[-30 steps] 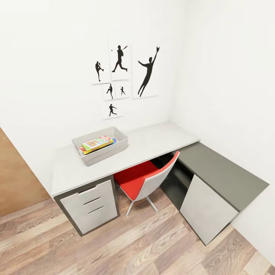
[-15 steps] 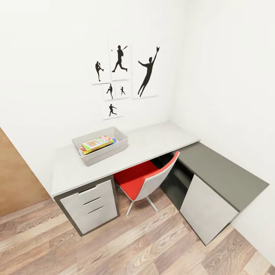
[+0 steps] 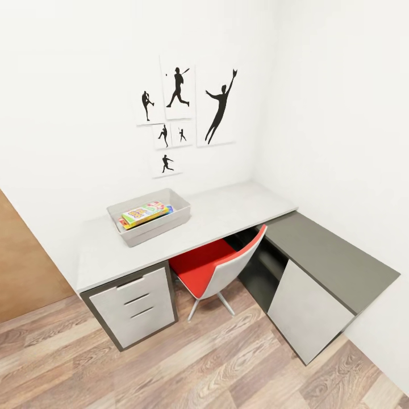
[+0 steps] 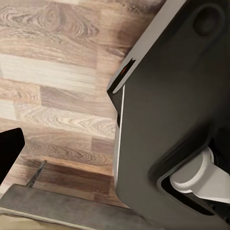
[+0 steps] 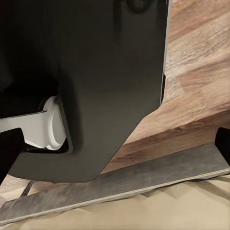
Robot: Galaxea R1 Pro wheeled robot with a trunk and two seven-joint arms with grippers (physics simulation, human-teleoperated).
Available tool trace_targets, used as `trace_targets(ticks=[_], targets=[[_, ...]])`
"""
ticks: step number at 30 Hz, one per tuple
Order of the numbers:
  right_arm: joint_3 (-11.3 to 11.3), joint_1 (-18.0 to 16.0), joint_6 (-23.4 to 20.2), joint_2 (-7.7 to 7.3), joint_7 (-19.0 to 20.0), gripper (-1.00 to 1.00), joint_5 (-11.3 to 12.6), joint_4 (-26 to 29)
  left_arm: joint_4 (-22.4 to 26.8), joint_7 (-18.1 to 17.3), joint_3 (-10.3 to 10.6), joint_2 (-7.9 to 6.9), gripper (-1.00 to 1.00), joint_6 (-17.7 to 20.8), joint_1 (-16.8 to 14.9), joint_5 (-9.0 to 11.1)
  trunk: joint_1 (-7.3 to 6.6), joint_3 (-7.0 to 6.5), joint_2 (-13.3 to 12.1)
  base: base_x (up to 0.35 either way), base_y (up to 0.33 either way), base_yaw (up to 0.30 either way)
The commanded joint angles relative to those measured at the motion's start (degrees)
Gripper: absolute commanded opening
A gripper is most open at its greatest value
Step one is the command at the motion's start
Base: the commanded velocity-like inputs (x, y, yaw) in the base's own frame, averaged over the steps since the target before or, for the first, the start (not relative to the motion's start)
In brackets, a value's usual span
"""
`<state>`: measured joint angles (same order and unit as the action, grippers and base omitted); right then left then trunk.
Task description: Put all the toys in the child's room - the three board games (two on the bed and one on the table), the two jigsaw puzzles on the table, and the tennis ball on the table - inside the toy box on the table in the child's room.
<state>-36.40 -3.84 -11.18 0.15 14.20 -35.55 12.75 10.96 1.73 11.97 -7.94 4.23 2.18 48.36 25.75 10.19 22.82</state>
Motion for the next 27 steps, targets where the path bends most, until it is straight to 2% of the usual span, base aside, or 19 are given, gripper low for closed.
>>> trace_targets(ticks=[1,14,27], targets=[[-0.33,0.0,-0.28,0.08,0.34,1.0,-0.4,0.14,0.2,0.2,0.47,0.03,1.0,0.16,0.09,0.57,0.03,0.1,0.1,0.0,0.0,0.0],[-0.52,0.84,-0.36,-0.39,0.21,1.0,-0.64,-0.02,0.12,0.28,0.59,0.5,1.0,-0.15,0.26,0.59,0.03,0.1,0.1,0.0,0.0,0.0],[-0.43,0.93,-0.34,-0.1,0.18,1.0,-0.62,-0.01,0.11,0.29,0.6,0.55,1.0,-0.18,0.27,0.61,0.03,0.1,0.1,0.0,0.0,0.0]])
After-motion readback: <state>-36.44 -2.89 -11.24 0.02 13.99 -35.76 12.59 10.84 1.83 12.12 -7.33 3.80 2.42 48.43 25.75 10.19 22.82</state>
